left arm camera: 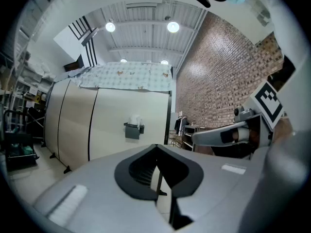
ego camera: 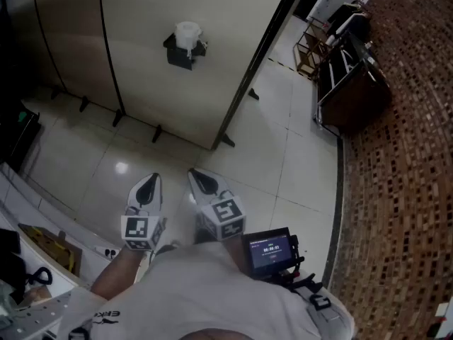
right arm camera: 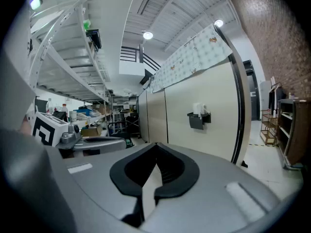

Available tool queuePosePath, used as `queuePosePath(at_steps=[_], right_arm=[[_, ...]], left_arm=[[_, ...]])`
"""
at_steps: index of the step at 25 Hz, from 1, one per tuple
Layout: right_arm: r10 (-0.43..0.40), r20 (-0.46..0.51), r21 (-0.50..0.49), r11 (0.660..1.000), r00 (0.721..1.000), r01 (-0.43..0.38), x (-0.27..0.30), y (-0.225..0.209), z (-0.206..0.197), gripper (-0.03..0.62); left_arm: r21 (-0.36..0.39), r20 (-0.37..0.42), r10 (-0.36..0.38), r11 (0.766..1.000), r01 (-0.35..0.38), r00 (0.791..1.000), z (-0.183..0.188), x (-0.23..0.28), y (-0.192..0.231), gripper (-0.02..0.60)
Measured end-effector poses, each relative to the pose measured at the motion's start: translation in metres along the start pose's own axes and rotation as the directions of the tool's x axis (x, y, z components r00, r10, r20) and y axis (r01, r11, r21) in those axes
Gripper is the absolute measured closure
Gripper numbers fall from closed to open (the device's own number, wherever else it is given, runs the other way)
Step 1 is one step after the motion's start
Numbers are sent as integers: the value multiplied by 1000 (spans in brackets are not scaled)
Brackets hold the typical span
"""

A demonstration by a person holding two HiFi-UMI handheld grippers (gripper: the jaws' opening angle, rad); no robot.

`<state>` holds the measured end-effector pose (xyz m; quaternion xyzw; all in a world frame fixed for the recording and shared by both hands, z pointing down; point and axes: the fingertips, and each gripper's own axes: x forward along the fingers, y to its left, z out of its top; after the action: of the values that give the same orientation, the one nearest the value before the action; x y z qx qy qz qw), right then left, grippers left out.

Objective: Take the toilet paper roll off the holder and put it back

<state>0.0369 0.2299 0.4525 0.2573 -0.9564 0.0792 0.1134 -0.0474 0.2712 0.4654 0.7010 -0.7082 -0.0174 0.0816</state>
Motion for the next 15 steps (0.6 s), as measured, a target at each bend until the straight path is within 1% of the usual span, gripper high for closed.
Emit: queuePosePath(at_steps=[3,8,12,15], right_arm=[[6,4,13,1000,1000,-6,10,-6,9,580],[23,20,2,1000,1000,-23,38,-28,12,580],[35,33,-7,999,999,-35,70,-59,21,580],[48,51,-14,999,998,-47,94,-84,36,580]], left_arm=[[8,4,2,1000,-2,1000,4,12,4,580],[35,19,11,999,-12,1000,8,41,14,580],[42,12,36,998,-36,999,8,79,31,580],[65,29,43,997,-45,999,19,117,39,580]])
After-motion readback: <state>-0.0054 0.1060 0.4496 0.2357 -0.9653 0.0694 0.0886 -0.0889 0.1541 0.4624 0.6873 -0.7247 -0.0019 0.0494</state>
